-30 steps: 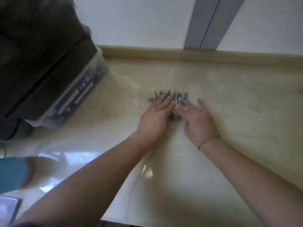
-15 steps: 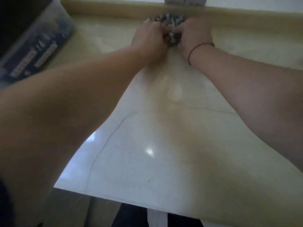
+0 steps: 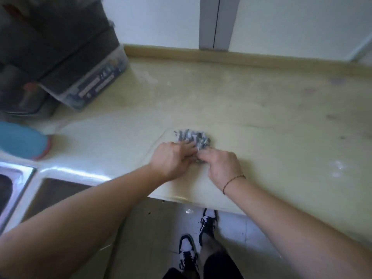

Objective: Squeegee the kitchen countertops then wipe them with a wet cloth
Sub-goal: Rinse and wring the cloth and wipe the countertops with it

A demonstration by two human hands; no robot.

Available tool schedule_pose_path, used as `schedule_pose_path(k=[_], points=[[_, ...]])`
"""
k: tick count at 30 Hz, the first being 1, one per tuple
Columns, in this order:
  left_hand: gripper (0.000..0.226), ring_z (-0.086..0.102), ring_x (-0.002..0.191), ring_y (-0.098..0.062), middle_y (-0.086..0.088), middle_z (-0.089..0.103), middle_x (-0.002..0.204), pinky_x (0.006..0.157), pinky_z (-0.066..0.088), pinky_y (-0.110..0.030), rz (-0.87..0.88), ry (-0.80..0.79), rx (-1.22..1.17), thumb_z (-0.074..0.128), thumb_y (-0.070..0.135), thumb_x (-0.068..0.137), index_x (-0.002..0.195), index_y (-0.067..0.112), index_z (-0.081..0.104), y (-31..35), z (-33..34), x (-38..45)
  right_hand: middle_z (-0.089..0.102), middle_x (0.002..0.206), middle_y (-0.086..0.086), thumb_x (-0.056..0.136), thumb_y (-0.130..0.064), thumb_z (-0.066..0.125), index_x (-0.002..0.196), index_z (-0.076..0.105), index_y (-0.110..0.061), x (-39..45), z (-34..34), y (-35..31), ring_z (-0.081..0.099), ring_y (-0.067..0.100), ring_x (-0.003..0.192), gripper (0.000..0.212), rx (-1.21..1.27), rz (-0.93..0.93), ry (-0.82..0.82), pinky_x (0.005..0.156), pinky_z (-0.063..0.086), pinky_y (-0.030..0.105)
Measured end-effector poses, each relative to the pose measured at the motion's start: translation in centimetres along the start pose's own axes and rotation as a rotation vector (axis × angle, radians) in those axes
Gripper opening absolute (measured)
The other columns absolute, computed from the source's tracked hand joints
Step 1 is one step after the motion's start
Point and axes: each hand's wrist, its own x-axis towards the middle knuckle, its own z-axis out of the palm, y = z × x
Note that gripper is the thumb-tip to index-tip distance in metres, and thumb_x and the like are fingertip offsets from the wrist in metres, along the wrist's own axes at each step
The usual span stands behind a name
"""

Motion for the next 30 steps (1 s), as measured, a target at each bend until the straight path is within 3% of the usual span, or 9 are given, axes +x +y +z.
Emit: schedule_pose_path(k=[3, 5, 9, 13, 15, 17, 22, 25, 30], points=[[0.032, 0.062, 0.112, -0.011, 0.008, 0.068, 0.118, 0.072, 0.061, -0.035, 0.037, 0.004, -0.031, 0.049, 0.042, 0.088, 0.106, 0.029, 0.072, 2.2, 0.7, -6.6, 0.076, 0.092, -0.001, 0.054, 0.012, 0.069, 0.084, 0.078, -0.019, -6.1, 1.6, -1.7, 0.073, 0.019, 0.089, 0.044, 0.049, -0.133, 0.064, 0.076, 0.061, 0.035], [0.036, 0.062, 0.112, -0.010, 0.005, 0.067, 0.120, 0.075, 0.060, -0.033, 0.026, 0.015, -0.053, 0.050, 0.041, 0.088, 0.110, 0.025, 0.073, 3.3, 1.1, -9.0, 0.076, 0.094, -0.005, 0.036, 0.006, 0.087, 0.087, 0.079, -0.022, -8.1, 2.5, -2.2, 0.073, 0.015, 0.088, 0.059, 0.035, -0.149, 0.021, 0.084, 0.057, 0.030], [0.034, 0.065, 0.107, -0.012, 0.003, 0.069, 0.115, 0.072, 0.060, -0.030, 0.007, 0.064, -0.035, 0.050, 0.038, 0.087, 0.106, 0.022, 0.075, 4.3, 0.8, -9.7, 0.076, 0.090, -0.005, 0.019, -0.006, 0.095, 0.084, 0.079, -0.022, -7.8, 1.6, -2.5, 0.073, 0.013, 0.085, 0.069, 0.034, -0.192, -0.039, 0.083, 0.056, 0.029], [0.031, 0.063, 0.113, -0.017, 0.000, 0.067, 0.120, 0.082, 0.058, -0.031, 0.060, 0.093, -0.031, 0.064, 0.019, 0.082, 0.112, 0.018, 0.073, 7.9, 3.3, -9.0, 0.076, 0.099, -0.002, 0.055, -0.002, 0.078, 0.093, 0.078, -0.019, -11.3, 0.2, 1.1, 0.072, 0.015, 0.093, 0.042, -0.057, -0.265, 0.084, 0.091, 0.052, 0.035], [0.036, 0.061, 0.117, -0.018, -0.001, 0.066, 0.122, 0.089, 0.055, -0.031, 0.087, 0.075, -0.051, 0.056, 0.012, 0.080, 0.112, 0.016, 0.073, 9.8, 4.5, -8.6, 0.074, 0.107, 0.001, 0.077, -0.002, 0.057, 0.100, 0.077, -0.015, -13.2, 0.4, 3.0, 0.070, 0.018, 0.100, 0.033, -0.105, -0.277, 0.127, 0.096, 0.050, 0.041], [0.042, 0.058, 0.120, -0.018, -0.001, 0.065, 0.124, 0.093, 0.053, -0.030, 0.096, 0.066, -0.065, 0.049, 0.010, 0.078, 0.113, 0.015, 0.073, 10.2, 5.1, -7.9, 0.073, 0.109, 0.001, 0.086, -0.007, 0.046, 0.100, 0.077, -0.014, -13.4, 0.8, 4.4, 0.069, 0.019, 0.102, 0.035, -0.130, -0.305, 0.117, 0.096, 0.051, 0.046], [0.041, 0.056, 0.123, -0.017, -0.001, 0.062, 0.128, 0.094, 0.052, -0.031, 0.141, 0.081, -0.072, 0.066, 0.009, 0.076, 0.116, 0.016, 0.071, 8.5, 5.2, -4.6, 0.073, 0.109, 0.005, 0.101, -0.006, 0.033, 0.101, 0.077, -0.012, -9.9, -0.1, 7.5, 0.068, 0.022, 0.105, 0.044, -0.131, -0.431, 0.217, 0.096, 0.051, 0.048], [0.035, 0.056, 0.123, -0.017, -0.001, 0.061, 0.129, 0.096, 0.050, -0.027, 0.041, 0.153, -0.062, 0.053, 0.020, 0.088, 0.119, 0.017, 0.069, 8.4, 5.7, 2.5, 0.073, 0.107, 0.010, 0.101, -0.003, 0.023, 0.099, 0.076, -0.006, -4.7, -1.5, 11.0, 0.069, 0.026, 0.102, 0.053, -0.164, -0.361, 0.328, 0.093, 0.052, 0.049], [0.044, 0.038, 0.138, -0.012, 0.002, 0.045, 0.147, 0.103, 0.029, -0.018, -0.133, 0.122, -0.053, 0.052, 0.008, 0.090, 0.131, 0.022, 0.058, 7.7, 4.2, 21.2, 0.074, 0.099, 0.013, 0.071, -0.002, 0.048, 0.095, 0.074, -0.008, 9.9, -6.2, 19.0, 0.071, 0.030, 0.089, 0.036, -0.302, -0.131, 0.275, 0.085, 0.055, 0.045]])
